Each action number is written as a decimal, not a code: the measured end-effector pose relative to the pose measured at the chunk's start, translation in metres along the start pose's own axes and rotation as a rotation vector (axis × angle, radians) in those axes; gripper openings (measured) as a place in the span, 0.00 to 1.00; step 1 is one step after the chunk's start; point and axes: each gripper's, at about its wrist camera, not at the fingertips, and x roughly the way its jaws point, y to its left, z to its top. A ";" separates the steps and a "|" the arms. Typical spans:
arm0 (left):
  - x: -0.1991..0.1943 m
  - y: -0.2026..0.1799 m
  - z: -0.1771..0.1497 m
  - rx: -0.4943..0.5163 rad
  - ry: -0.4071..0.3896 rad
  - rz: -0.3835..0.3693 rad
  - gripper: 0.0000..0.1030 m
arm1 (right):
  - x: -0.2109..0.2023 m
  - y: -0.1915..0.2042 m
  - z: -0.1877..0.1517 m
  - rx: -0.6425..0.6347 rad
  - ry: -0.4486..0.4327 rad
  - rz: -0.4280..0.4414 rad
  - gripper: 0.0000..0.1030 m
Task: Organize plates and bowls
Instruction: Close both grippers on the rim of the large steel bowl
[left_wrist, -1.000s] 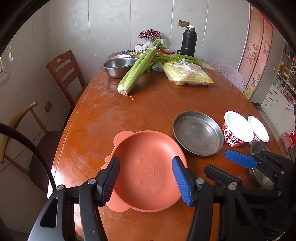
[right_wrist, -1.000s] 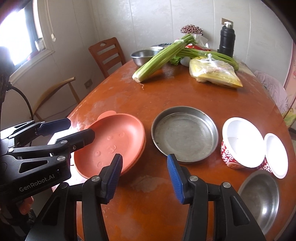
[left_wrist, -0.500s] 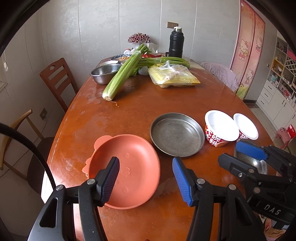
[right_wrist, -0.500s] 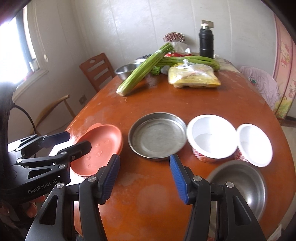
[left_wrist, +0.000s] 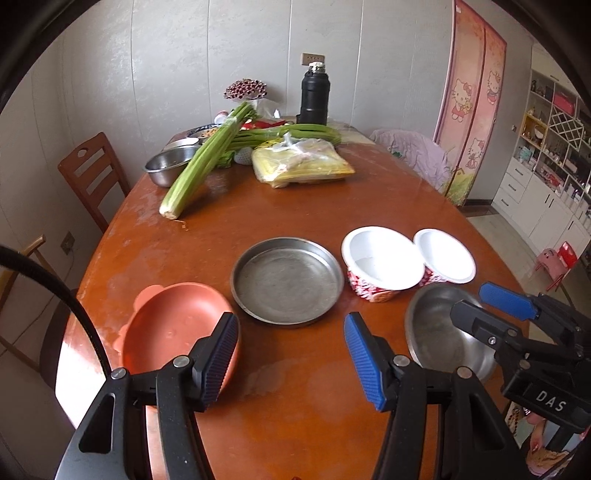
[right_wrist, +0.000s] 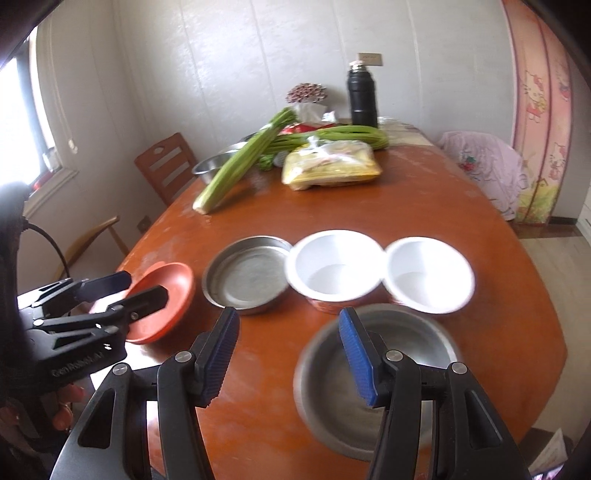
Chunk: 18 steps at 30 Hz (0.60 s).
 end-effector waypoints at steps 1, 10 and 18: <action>0.001 -0.006 0.000 -0.003 -0.002 -0.015 0.58 | -0.002 -0.006 -0.002 0.003 -0.002 -0.009 0.56; 0.028 -0.055 -0.004 0.026 0.052 -0.067 0.58 | -0.009 -0.065 -0.017 0.046 0.020 -0.066 0.56; 0.059 -0.092 -0.006 0.065 0.127 -0.095 0.58 | 0.000 -0.103 -0.027 0.067 0.071 -0.099 0.56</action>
